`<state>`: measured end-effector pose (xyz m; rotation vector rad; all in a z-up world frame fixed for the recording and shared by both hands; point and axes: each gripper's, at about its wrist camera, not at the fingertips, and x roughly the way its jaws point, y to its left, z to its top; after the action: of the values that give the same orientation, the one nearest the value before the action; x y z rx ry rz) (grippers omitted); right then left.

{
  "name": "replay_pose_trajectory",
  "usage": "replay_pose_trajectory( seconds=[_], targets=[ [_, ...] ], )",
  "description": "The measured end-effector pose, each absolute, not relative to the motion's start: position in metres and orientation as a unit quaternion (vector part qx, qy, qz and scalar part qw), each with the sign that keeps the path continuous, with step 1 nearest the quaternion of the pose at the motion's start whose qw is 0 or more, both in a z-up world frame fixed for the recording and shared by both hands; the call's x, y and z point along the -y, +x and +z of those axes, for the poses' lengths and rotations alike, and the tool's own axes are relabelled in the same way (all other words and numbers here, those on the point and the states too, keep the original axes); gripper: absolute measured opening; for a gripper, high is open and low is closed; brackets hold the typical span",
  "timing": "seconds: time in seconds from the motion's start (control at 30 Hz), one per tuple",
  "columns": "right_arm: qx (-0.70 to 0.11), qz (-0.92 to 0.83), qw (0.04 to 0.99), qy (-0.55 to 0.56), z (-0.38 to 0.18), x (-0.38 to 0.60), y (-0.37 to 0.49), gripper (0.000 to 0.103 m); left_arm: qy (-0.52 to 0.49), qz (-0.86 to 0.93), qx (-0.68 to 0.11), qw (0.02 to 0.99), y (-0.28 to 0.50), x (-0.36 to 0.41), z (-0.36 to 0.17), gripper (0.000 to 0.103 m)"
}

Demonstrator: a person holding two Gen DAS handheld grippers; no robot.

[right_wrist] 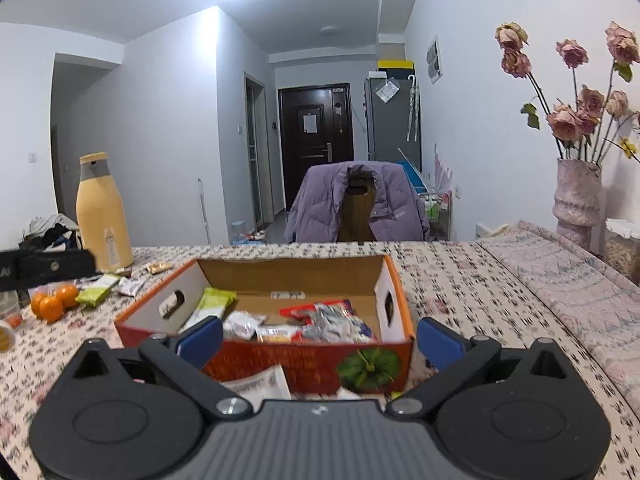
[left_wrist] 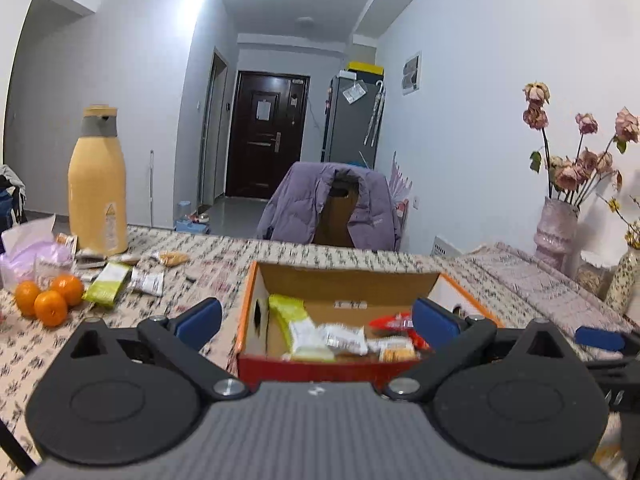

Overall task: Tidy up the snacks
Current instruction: 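Withdraw both tools from the box toward the snack pile, then grasp a white printed packet with the right gripper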

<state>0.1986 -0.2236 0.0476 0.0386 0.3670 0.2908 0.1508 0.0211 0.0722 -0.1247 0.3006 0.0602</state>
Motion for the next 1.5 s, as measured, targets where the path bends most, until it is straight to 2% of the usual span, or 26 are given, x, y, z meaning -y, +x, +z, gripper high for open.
replay_pose_trajectory(
  seconds=[0.37,0.6,0.73,1.17,1.23,1.3,1.4,1.5],
  targets=[
    [-0.209,0.129,0.969,0.008,0.014,0.248,0.158,0.103,-0.044,0.028,-0.180,0.982,0.103,-0.032,0.020,0.103],
    [-0.242,0.109,0.964,-0.002,-0.008,0.258,0.150,0.103,-0.048,0.023,-0.191,0.980,0.089,-0.037,0.008,0.103],
    [-0.256,0.097,0.962,0.001,-0.012,0.260,0.156,0.090,-0.051,0.022,-0.197,0.979,0.092,-0.035,0.006,0.103],
    [-0.272,0.184,0.944,-0.020,-0.016,0.211,0.175,0.088,-0.055,0.014,-0.207,0.977,0.094,-0.034,0.001,0.103],
    [-0.286,0.187,0.940,-0.017,-0.020,0.202,0.187,0.085,-0.056,0.014,-0.208,0.976,0.094,-0.035,0.001,0.103],
    [-0.298,0.190,0.935,-0.010,-0.023,0.196,0.196,0.070,-0.056,0.013,-0.208,0.976,0.093,-0.035,0.001,0.103],
    [-0.315,0.198,0.928,0.006,-0.028,0.192,0.207,0.062,-0.056,0.014,-0.208,0.976,0.093,-0.038,0.000,0.103],
    [-0.331,0.212,0.919,0.027,-0.034,0.195,0.212,0.059,-0.063,0.015,-0.208,0.976,0.093,-0.041,0.001,0.103]
  ],
)
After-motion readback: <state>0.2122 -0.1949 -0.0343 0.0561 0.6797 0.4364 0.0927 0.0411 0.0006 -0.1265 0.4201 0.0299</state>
